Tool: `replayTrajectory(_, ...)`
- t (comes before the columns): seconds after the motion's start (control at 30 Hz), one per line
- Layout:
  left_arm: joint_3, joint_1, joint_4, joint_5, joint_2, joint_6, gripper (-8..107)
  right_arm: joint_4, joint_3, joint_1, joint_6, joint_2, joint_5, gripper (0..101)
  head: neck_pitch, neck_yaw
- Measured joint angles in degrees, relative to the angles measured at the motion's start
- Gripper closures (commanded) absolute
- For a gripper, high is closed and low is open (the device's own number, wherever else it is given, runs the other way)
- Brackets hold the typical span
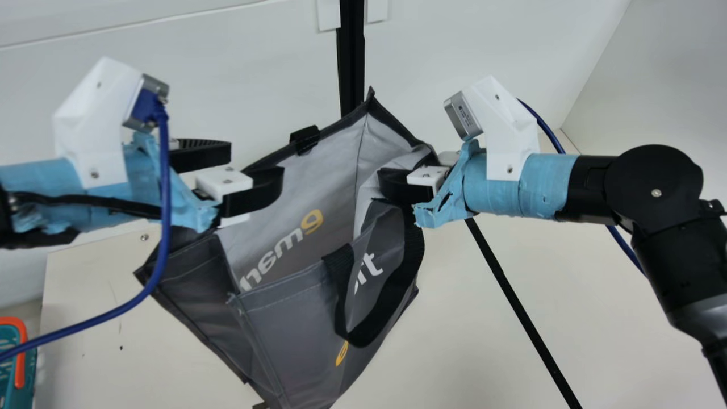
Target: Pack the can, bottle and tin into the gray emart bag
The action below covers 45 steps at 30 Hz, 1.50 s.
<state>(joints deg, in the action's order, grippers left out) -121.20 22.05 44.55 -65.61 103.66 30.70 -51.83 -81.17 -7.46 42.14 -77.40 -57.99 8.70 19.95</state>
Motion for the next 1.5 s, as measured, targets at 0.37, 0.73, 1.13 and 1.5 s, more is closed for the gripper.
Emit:
replayTrajectory(0.37, 9.9, -5.4, 9.3, -0.1, -9.4, 7.4, 9, 0.0, 0.0, 0.0, 0.0, 0.0, 0.0, 101, 0.0, 0.0)
replayTrajectory(0.73, 19.1, -13.4, 14.6, -2.6, -18.8, 12.6, 9, 0.0, 0.0, 0.0, 0.0, 0.0, 0.0, 101, 0.0, 0.0)
replayTrajectory(1.13, 27.5, -20.5, 9.4, -3.6, -27.8, 11.1, 9, 0.0, 0.0, 0.0, 0.0, 0.0, 0.0, 101, 0.0, 0.0)
replayTrajectory(1.5, 32.6, -22.2, -4.5, -2.9, -33.1, 3.9, 9, 0.0, 0.0, 0.0, 0.0, 0.0, 0.0, 101, 0.0, 0.0)
